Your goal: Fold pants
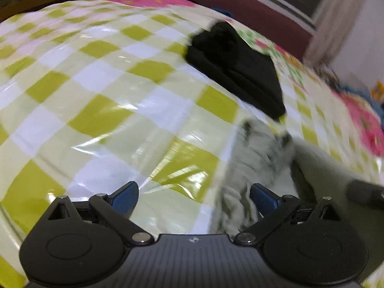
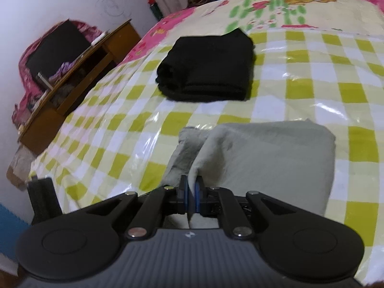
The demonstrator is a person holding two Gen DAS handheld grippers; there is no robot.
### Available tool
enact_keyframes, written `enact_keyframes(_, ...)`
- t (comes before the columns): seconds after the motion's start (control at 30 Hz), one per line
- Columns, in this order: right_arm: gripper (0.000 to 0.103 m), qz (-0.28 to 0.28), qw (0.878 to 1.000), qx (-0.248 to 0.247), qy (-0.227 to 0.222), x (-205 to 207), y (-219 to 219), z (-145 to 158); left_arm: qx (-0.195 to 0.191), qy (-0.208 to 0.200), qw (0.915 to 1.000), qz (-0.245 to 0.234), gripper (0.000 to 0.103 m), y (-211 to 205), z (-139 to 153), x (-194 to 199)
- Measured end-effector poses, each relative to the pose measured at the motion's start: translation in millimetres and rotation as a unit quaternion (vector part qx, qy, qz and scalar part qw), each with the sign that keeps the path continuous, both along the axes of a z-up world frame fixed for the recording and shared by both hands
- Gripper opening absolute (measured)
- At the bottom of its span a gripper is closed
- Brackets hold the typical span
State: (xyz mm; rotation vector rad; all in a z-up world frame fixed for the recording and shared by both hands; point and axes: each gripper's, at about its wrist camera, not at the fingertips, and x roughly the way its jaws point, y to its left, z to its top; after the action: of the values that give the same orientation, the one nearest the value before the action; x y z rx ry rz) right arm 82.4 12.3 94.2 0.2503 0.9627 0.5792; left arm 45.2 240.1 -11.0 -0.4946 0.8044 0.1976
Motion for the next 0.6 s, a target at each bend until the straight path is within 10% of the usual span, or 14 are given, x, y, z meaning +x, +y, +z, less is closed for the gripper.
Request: enact_keyframes(0.6,0.008,0.048,0.996,-0.061,-0.053,-6.2,66.2,14.6,-0.033,-0.022,0.9985,0.037,0.103,21.3,0.4,-9.7)
